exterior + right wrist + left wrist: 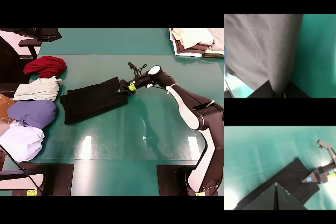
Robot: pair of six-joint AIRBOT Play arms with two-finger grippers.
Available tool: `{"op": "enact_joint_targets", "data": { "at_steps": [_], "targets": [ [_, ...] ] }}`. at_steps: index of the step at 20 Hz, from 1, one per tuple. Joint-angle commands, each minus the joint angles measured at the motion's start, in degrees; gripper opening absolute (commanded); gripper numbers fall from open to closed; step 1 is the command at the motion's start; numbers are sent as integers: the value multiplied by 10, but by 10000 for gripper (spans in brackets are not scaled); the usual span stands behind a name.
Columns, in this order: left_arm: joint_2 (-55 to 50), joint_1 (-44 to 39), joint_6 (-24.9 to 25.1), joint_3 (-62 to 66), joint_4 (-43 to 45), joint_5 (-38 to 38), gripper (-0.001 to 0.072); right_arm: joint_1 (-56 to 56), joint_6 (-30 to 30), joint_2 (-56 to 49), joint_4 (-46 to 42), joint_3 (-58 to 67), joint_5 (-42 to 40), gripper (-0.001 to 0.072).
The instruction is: Fold the shirts.
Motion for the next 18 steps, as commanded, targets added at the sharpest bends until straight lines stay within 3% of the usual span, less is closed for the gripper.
{"op": "enact_joint_targets", "data": {
  "at_steps": [1,7,18],
  "targets": [
    [-1,0,2,0,-14,-5,21,-35,-1,33,-50,24,-1,21],
    [-1,0,2,0,-23,-7,21,-240,24,225,-166,-101,-16,22],
    [-1,0,-5,0,-26,17,21,-692,95,491,-265,-355,-92,22]
  ]
}}
